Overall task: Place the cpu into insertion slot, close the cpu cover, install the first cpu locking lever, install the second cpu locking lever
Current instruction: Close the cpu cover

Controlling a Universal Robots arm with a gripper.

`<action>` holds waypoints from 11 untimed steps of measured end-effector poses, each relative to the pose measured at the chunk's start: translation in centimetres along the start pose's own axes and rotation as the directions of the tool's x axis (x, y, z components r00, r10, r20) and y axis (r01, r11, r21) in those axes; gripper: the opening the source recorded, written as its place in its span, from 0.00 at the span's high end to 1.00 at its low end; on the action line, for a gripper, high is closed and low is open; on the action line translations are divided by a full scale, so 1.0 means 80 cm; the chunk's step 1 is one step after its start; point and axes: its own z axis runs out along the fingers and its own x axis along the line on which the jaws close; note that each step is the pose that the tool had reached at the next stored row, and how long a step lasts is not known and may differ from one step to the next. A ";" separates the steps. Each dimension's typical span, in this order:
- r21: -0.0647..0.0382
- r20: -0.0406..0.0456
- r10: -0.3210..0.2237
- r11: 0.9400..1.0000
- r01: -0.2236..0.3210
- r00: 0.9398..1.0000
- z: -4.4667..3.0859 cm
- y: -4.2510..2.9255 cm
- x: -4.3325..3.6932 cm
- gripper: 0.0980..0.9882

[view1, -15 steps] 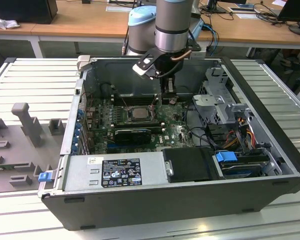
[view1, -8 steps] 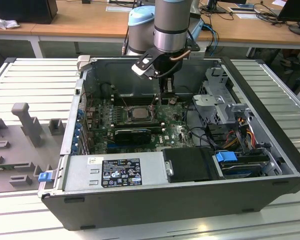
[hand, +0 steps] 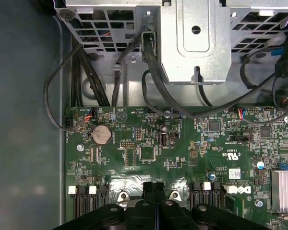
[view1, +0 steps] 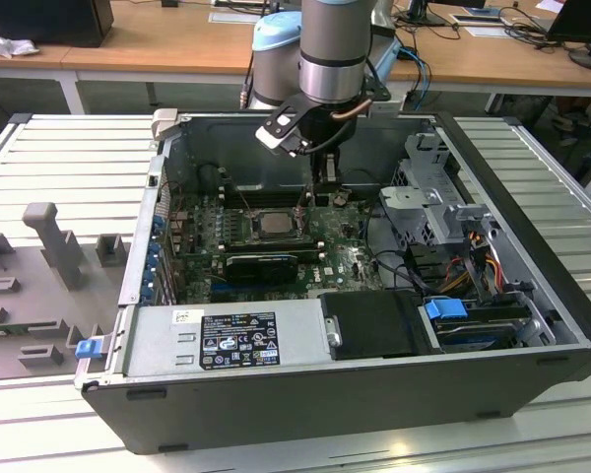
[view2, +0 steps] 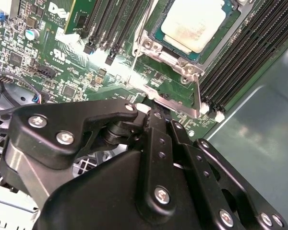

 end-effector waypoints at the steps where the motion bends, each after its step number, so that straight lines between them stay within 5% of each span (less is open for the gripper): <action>1: 0.000 0.000 0.000 1.000 0.000 1.000 0.0000 -0.0003 0.000 0.99; 11: 0.000 0.000 0.000 1.000 0.000 1.000 -0.0003 -0.0044 0.000 0.99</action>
